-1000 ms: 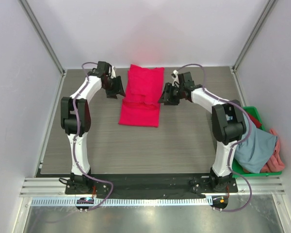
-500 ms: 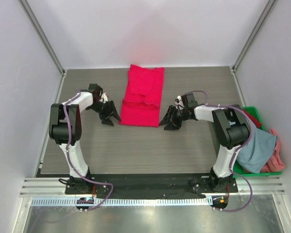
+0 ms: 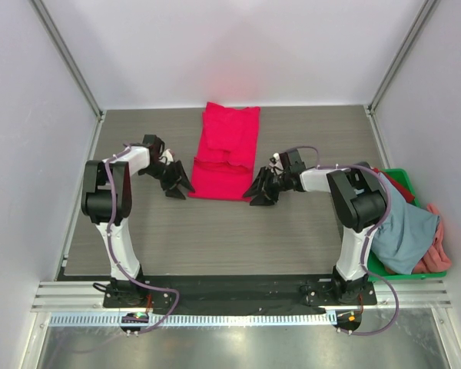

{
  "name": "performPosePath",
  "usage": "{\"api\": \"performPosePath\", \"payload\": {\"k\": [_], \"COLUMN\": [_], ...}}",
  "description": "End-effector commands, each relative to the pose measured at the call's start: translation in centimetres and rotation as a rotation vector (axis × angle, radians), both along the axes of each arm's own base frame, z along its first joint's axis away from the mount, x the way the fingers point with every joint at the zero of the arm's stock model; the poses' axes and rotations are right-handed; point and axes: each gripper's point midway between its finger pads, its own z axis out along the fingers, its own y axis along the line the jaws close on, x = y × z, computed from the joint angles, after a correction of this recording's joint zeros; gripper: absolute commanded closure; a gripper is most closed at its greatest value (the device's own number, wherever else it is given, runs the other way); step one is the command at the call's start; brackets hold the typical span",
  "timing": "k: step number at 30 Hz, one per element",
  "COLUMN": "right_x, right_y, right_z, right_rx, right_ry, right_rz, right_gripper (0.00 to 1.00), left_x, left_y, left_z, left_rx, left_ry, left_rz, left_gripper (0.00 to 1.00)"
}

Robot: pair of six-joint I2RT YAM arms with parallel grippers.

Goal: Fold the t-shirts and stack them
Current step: Fold the tshirt

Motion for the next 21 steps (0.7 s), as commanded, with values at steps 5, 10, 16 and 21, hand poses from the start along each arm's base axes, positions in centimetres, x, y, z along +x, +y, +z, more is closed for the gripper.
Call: {"api": "performPosePath", "payload": {"k": [5, 10, 16, 21], "right_x": [0.7, 0.5, 1.0, 1.7], "right_y": [0.6, 0.2, 0.1, 0.6], "right_z": [-0.7, -1.4, -1.7, -1.3], "right_rx": [-0.004, -0.025, -0.021, 0.006], "right_ry": [0.024, 0.046, 0.025, 0.01], "right_rz": [-0.014, -0.04, -0.058, -0.075], "right_gripper": [0.53, 0.57, 0.65, 0.74], "left_x": [1.8, 2.1, 1.8, 1.3], "left_y": [-0.6, -0.7, -1.0, -1.4], "left_z": [0.5, 0.2, 0.0, 0.3], "left_rx": [-0.034, -0.034, -0.035, -0.041], "left_ry": [-0.035, -0.036, -0.032, -0.04], "left_rz": [0.011, 0.012, 0.001, -0.007], "left_gripper": [0.52, 0.56, 0.64, 0.7]}}
